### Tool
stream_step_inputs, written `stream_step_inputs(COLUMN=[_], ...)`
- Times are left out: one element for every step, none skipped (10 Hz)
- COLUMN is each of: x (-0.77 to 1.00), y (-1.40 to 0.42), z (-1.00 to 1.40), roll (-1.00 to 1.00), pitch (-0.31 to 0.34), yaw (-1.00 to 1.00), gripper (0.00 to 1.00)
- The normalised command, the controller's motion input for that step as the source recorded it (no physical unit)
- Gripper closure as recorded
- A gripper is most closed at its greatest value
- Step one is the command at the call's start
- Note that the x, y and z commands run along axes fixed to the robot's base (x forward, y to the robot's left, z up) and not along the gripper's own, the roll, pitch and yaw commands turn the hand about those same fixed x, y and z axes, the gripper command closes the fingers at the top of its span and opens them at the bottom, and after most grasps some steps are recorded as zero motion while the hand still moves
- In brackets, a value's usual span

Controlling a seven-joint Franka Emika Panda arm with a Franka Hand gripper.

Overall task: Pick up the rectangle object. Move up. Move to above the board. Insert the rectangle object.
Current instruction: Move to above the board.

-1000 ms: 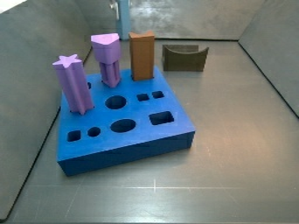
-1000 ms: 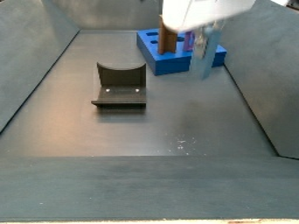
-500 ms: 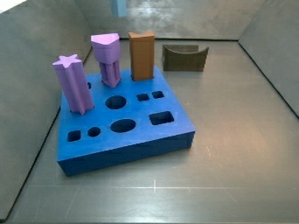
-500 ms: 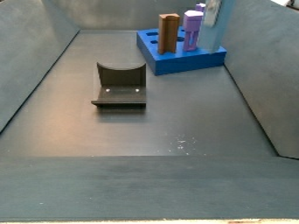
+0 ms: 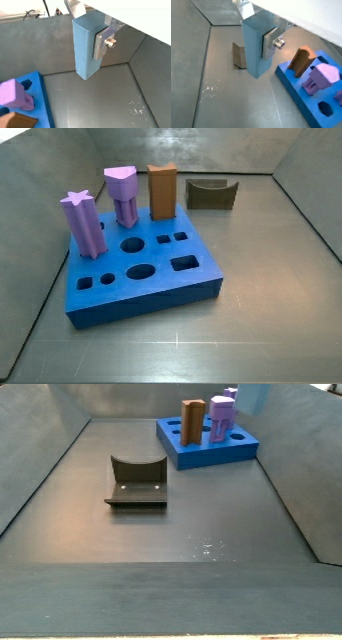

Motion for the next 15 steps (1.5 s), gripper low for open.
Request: stream_step_inputs(x=[-0.04,-0.04,-0.03,-0.03,-0.03,-0.02,-0.02,-0.01,-0.01,0.00,0.00,0.00,0.00,0.34,0.35], y=[0.03,0.03,0.03,0.03,0.03,0.03,0.03,0.02,0.01,0.01,0.00,0.00,0.00,-1.00,-1.00], z=[1.00,1.00,1.00,1.00,1.00,1.00,1.00,0.92,0.83,0.64,0.50,0.31,0.18,-0.66,-0.67], roll=[0.07,0.07,0.07,0.08,0.08,0.09,0.09,0.09,0.09,0.09,0.09,0.09,0.09,0.14,0.14], pitch=[0.140,0.146,0.143,0.142,0.145,0.147,0.145,0.144,0.145,0.152,0.153,0.152,0.151,0.093,0.087], yaw=[0.00,0.01,0.01,0.02,0.02,0.02,0.02,0.03,0.03,0.03,0.03,0.03,0.03,-1.00,-1.00], gripper=[1.00,1.00,1.00,1.00,1.00,1.00,1.00,1.00,1.00,1.00,1.00,1.00,1.00,1.00,1.00])
